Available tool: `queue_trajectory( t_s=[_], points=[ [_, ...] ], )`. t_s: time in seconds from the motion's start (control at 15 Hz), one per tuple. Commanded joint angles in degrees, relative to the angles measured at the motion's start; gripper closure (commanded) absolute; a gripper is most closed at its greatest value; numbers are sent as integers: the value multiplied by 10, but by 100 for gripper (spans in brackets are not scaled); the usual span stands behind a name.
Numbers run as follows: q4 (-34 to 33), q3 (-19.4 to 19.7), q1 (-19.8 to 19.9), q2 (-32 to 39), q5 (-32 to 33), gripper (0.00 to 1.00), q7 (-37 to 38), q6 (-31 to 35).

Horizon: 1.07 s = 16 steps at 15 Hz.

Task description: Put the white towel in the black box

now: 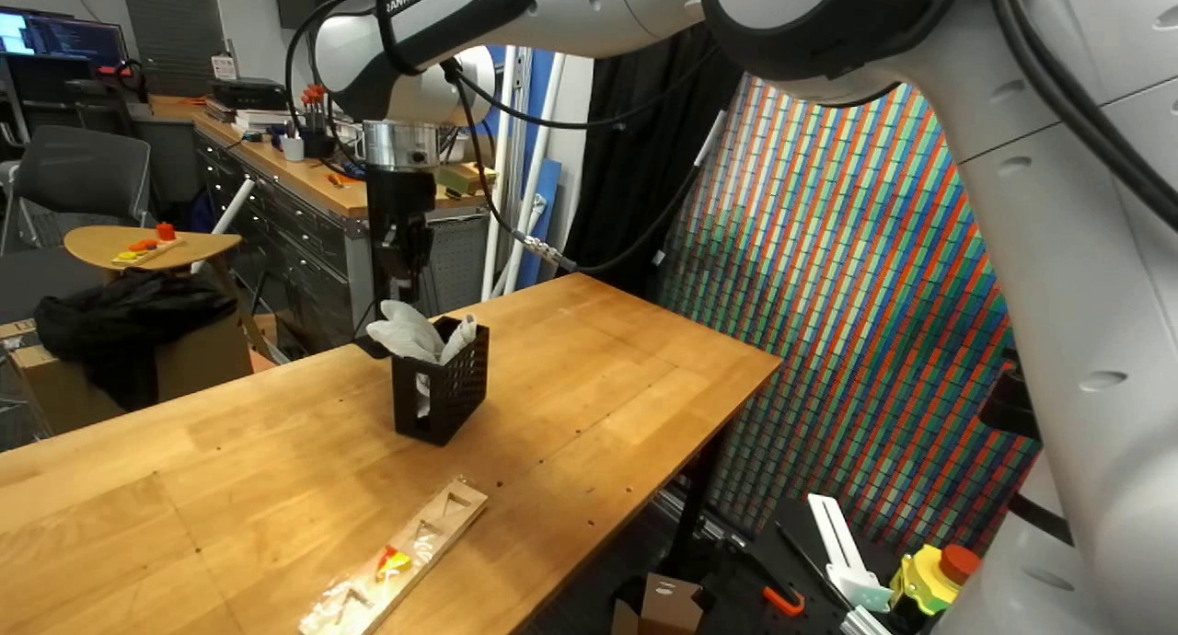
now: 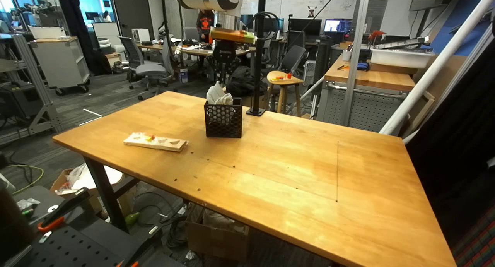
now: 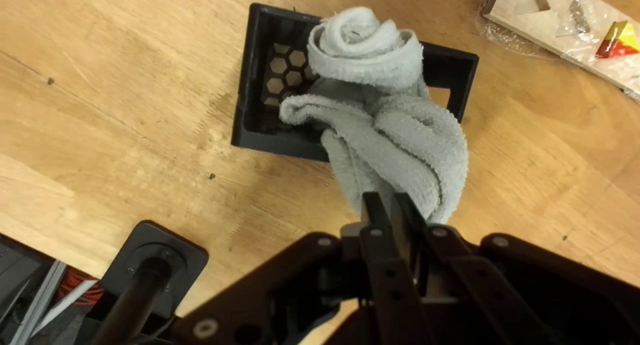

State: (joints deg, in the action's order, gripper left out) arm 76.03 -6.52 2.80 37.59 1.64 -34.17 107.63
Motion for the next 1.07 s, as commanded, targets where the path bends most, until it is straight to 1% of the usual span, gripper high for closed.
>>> queue_trajectory(
  t_s=[0.0, 0.13, 0.33, 0.8, 1.0],
  points=[
    [-67, 2, -14, 29, 20, 87, -16, -32],
    [-83, 1, -17, 38, 20, 88, -21, -35],
    [-90, 0, -19, 45, 15, 87, -24, -35],
    [-69, 0, -14, 44, 9, 87, -15, -27],
    [-46, 0, -11, 31, 5, 87, -8, -19]
  ],
)
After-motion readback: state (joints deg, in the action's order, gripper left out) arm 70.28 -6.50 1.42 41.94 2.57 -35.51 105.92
